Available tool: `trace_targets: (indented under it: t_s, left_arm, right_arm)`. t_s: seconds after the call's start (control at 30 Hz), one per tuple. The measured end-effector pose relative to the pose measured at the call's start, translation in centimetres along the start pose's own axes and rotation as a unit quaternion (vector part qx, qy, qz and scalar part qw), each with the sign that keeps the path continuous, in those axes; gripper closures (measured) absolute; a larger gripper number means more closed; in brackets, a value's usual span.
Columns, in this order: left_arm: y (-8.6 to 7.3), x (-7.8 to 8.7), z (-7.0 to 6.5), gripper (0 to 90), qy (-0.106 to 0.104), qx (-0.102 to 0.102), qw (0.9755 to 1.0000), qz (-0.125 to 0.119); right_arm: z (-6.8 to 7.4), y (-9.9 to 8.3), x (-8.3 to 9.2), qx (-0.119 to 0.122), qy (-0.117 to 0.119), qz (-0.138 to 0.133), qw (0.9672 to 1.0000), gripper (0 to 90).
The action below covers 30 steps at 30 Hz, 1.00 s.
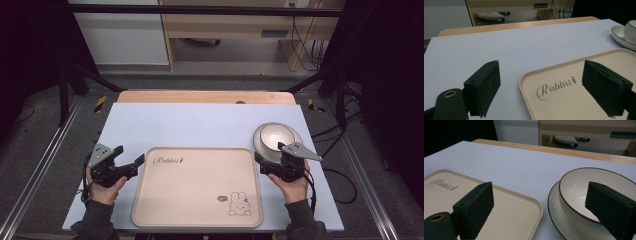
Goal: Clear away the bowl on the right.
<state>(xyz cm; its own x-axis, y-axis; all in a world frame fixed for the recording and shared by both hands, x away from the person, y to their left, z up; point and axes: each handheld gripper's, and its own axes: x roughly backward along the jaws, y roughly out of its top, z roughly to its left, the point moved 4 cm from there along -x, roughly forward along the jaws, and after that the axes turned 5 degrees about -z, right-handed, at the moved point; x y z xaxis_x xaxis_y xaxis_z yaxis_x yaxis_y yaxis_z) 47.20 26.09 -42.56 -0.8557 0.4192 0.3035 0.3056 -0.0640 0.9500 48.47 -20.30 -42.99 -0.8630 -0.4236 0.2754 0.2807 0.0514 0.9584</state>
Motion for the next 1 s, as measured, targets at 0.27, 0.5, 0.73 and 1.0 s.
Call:
trace_targets:
  t_s: [0.27,0.5,0.73,1.0]
  left_arm:
    - [-0.3,-0.2,-0.2,14.7,-0.002,-0.003,1.0,0.006]
    - [-0.3,-0.3,-0.5,14.7,-0.005,-0.005,1.0,0.006]
    - [-0.3,-0.3,-0.7,14.8,-0.005,-0.007,0.9999,0.007]
    - [-0.5,-0.5,-0.7,14.8,-0.005,-0.008,0.9999,0.009]
  right_arm:
    - [0.1,0.0,0.0,0.002,0.002,0.002,1.0,8.4]
    - [-0.1,0.2,0.3,-0.002,0.002,0.0,1.0,8.6]
    - [-0.4,0.3,0.3,-0.001,-0.003,0.003,1.0,9.0]
    - [-0.9,0.5,0.3,-0.004,-0.015,0.006,0.9999,9.9]
